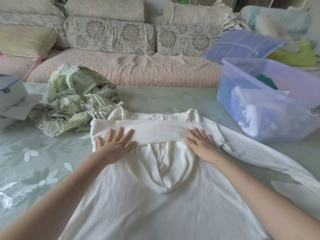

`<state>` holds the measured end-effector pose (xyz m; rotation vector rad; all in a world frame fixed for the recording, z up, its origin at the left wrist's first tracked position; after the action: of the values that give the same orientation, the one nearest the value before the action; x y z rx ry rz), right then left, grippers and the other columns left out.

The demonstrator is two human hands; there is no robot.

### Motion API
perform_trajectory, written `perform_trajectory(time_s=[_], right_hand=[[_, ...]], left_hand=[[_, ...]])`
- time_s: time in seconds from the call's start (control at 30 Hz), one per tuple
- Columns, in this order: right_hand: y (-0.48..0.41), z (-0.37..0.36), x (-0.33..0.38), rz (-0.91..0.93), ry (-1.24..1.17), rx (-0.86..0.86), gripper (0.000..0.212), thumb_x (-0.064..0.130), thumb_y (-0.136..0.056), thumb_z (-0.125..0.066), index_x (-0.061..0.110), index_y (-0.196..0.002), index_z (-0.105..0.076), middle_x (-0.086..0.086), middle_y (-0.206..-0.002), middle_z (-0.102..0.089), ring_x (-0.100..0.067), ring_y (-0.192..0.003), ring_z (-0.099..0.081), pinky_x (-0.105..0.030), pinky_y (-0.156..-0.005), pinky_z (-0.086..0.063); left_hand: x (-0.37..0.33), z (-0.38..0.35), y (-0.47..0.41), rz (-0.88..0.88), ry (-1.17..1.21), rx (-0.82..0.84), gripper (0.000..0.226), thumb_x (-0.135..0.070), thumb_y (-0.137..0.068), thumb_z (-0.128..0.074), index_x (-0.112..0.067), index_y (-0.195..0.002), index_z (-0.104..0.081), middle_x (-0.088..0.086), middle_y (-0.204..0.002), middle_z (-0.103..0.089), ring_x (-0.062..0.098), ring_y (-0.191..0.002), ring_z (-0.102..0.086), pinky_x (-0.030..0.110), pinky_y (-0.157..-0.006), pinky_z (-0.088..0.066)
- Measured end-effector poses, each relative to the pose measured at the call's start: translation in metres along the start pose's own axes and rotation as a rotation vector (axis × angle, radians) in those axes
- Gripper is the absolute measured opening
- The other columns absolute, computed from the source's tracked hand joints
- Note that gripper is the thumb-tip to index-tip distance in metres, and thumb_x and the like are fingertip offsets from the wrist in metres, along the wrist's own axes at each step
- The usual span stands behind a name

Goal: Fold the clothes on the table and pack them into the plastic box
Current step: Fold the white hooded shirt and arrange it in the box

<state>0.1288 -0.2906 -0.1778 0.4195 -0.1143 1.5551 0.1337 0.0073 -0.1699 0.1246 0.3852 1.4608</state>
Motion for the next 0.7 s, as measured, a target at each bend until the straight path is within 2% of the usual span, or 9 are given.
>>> perform_trajectory(time_s=[0.1, 0.17, 0.27, 0.37, 0.43, 0.5, 0.57, 0.63, 0.7], right_hand=[[0.014, 0.011, -0.004, 0.029, -0.193, -0.070, 0.051, 0.042, -0.101, -0.033, 0.024, -0.148, -0.029, 0.005, -0.160, -0.006, -0.012, -0.147, -0.003, -0.032, -0.118, -0.001], [0.027, 0.020, -0.015, 0.052, -0.229, -0.162, 0.044, 0.035, -0.100, -0.043, 0.020, -0.142, -0.043, 0.004, -0.158, -0.016, -0.013, -0.146, -0.012, -0.032, -0.117, -0.011], [0.039, 0.034, -0.041, 0.017, -0.317, -0.260, 0.038, 0.024, -0.097, -0.052, 0.011, -0.133, -0.054, -0.006, -0.152, -0.033, -0.017, -0.143, -0.026, -0.030, -0.114, -0.020], [0.039, 0.049, -0.070, -0.064, -0.429, -0.355, 0.027, 0.009, -0.095, -0.052, -0.003, -0.116, -0.064, -0.024, -0.132, -0.053, -0.029, -0.132, -0.043, -0.036, -0.105, -0.032], [0.040, 0.053, -0.079, -0.101, -0.427, -0.364, 0.027, 0.011, -0.094, -0.052, 0.003, -0.117, -0.065, -0.016, -0.137, -0.053, -0.027, -0.129, -0.048, -0.038, -0.104, -0.035], [0.044, 0.056, -0.082, -0.094, -0.365, -0.401, 0.025, 0.011, -0.093, -0.055, 0.007, -0.115, -0.066, -0.010, -0.129, -0.060, -0.026, -0.122, -0.053, -0.037, -0.100, -0.038], [0.048, 0.054, -0.082, -0.084, -0.338, -0.411, 0.028, 0.014, -0.090, -0.060, 0.011, -0.117, -0.066, -0.007, -0.120, -0.065, -0.024, -0.115, -0.058, -0.033, -0.096, -0.040], [0.046, 0.049, -0.083, -0.102, -0.339, -0.406, 0.030, 0.018, -0.088, -0.063, 0.019, -0.117, -0.067, -0.007, -0.115, -0.067, -0.022, -0.112, -0.059, -0.033, -0.097, -0.042], [0.039, 0.049, -0.082, -0.151, -0.405, -0.421, 0.028, 0.018, -0.088, -0.061, 0.018, -0.115, -0.068, -0.008, -0.114, -0.068, -0.024, -0.112, -0.059, -0.035, -0.098, -0.043]], left_hand=[[-0.029, 0.011, 0.004, -0.003, 0.108, -0.055, 0.060, -0.058, -0.097, -0.019, -0.039, -0.150, -0.002, 0.002, -0.159, 0.010, 0.025, -0.145, 0.016, 0.054, -0.114, 0.009], [-0.062, 0.012, 0.008, -0.118, 0.042, -0.131, 0.062, -0.057, -0.097, -0.024, -0.035, -0.151, -0.004, 0.002, -0.159, 0.009, 0.021, -0.145, 0.015, 0.053, -0.114, 0.008], [-0.101, 0.006, 0.009, -0.265, -0.020, -0.152, 0.062, -0.056, -0.096, -0.027, -0.036, -0.151, -0.005, -0.002, -0.159, 0.011, 0.018, -0.145, 0.017, 0.056, -0.113, 0.009], [-0.098, 0.004, 0.003, -0.189, -0.002, -0.118, 0.060, -0.055, -0.097, -0.026, -0.037, -0.151, -0.005, -0.001, -0.159, 0.009, 0.022, -0.145, 0.015, 0.058, -0.112, 0.007], [-0.084, 0.000, 0.003, -0.130, -0.007, -0.074, 0.057, -0.054, -0.098, -0.023, -0.040, -0.150, -0.004, -0.001, -0.160, 0.007, 0.024, -0.145, 0.014, 0.058, -0.112, 0.005], [-0.074, -0.001, 0.006, -0.153, -0.070, -0.080, 0.054, -0.051, -0.099, -0.023, -0.041, -0.149, -0.006, -0.005, -0.160, 0.003, 0.023, -0.146, 0.008, 0.058, -0.113, -0.004], [-0.066, 0.004, 0.008, -0.185, -0.094, -0.156, 0.051, -0.045, -0.101, -0.027, -0.038, -0.149, -0.013, -0.008, -0.159, -0.008, 0.021, -0.147, -0.002, 0.054, -0.112, -0.016], [-0.053, 0.009, 0.009, -0.186, -0.094, -0.235, 0.049, -0.039, -0.102, -0.029, -0.034, -0.149, -0.020, -0.010, -0.157, -0.018, 0.021, -0.146, -0.010, 0.053, -0.113, -0.019], [-0.037, 0.011, 0.013, -0.199, -0.034, -0.268, 0.044, -0.036, -0.102, -0.031, -0.032, -0.146, -0.031, -0.010, -0.154, -0.027, 0.022, -0.144, -0.020, 0.049, -0.111, -0.025]])
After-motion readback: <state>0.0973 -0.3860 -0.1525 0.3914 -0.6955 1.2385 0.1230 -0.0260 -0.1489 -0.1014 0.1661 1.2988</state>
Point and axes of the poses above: each hand's wrist, its own y-axis away from the middle knuckle, its own z-axis out of the back of the hand, x = y × z, the point moved 4 cm from there along -y, towards the middle knuckle
